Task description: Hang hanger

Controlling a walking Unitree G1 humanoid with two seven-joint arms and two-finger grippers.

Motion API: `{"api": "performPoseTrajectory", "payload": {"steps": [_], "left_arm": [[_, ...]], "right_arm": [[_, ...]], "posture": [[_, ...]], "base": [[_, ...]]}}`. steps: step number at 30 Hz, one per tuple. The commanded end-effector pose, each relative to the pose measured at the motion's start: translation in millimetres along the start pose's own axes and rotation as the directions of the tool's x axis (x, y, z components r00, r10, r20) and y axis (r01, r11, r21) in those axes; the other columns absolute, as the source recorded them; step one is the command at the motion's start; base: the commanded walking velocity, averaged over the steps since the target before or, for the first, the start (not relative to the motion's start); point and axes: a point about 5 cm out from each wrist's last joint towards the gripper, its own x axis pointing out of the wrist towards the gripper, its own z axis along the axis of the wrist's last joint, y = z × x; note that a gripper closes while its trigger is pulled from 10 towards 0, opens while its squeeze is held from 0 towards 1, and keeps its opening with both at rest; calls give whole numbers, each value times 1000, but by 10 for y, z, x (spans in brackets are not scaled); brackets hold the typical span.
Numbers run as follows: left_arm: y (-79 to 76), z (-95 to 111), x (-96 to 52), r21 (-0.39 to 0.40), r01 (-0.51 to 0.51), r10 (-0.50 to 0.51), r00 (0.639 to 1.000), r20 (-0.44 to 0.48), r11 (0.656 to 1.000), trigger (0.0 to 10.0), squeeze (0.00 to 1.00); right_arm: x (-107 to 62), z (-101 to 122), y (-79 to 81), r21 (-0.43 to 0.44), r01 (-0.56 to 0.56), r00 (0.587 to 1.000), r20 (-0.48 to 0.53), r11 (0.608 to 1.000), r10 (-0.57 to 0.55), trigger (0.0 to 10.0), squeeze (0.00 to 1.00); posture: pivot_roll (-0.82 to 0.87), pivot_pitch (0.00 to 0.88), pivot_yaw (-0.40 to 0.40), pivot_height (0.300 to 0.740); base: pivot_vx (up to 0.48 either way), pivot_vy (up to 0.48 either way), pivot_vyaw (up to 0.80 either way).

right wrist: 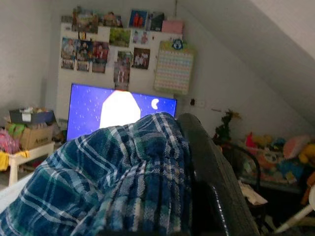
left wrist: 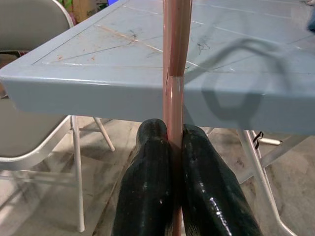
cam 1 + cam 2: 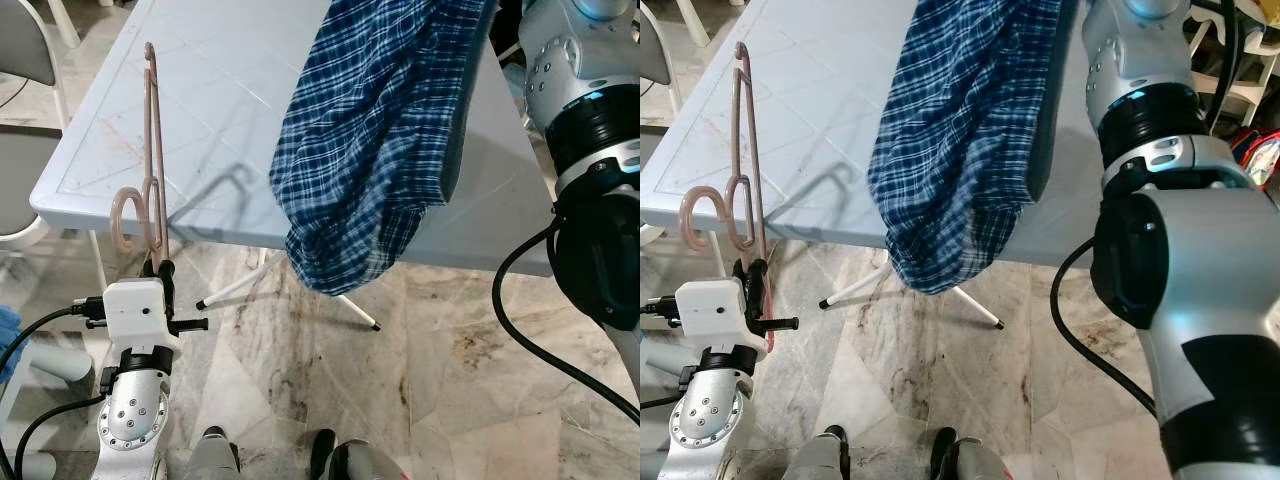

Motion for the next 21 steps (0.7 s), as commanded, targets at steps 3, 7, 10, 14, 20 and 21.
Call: {"api": "performPoseTrajectory", "payload": {"steps": [3, 7, 10, 14, 20, 21], "left_arm": [[-37, 14, 0, 0, 8, -8, 1000, 2, 1000, 10000, 0], [-68, 17, 15, -4, 26, -26, 1000, 2, 1000, 10000, 0], [-85, 13, 24, -7, 36, -36, 999, 0, 999, 10000, 0], [-126, 5, 55, -16, 55, -55, 998, 1, 998, 10000, 0], [-164, 3, 87, -24, 71, -70, 998, 4, 997, 10000, 0], [-171, 2, 93, -26, 73, -73, 997, 4, 997, 10000, 0]], "right_arm": [[-109, -209, -51, -58, -29, 999, -47, 998, 26, 10000, 0], [-352, -671, 147, -89, -259, 950, -203, 962, 237, 10000, 0], [-652, -1054, 299, -94, -477, 841, -337, 874, 423, 10000, 1000], [-913, -1293, 379, -65, -641, 711, -424, 765, 561, 10000, 1000], [-986, -1304, 394, -37, -737, 621, -431, 675, 655, 10000, 1000], [-1008, -1305, 393, -44, -765, 593, -438, 643, 676, 10000, 1000]], "posture": [[365, 248, -152, 740], [358, 250, -146, 740], [343, 249, -138, 740], [324, 244, -134, 740], [309, 236, -133, 740], [304, 235, -134, 740]], "base": [[0, 0, 0], [0, 0, 0], [0, 0, 0], [0, 0, 0], [0, 0, 0], [0, 0, 0]]}}
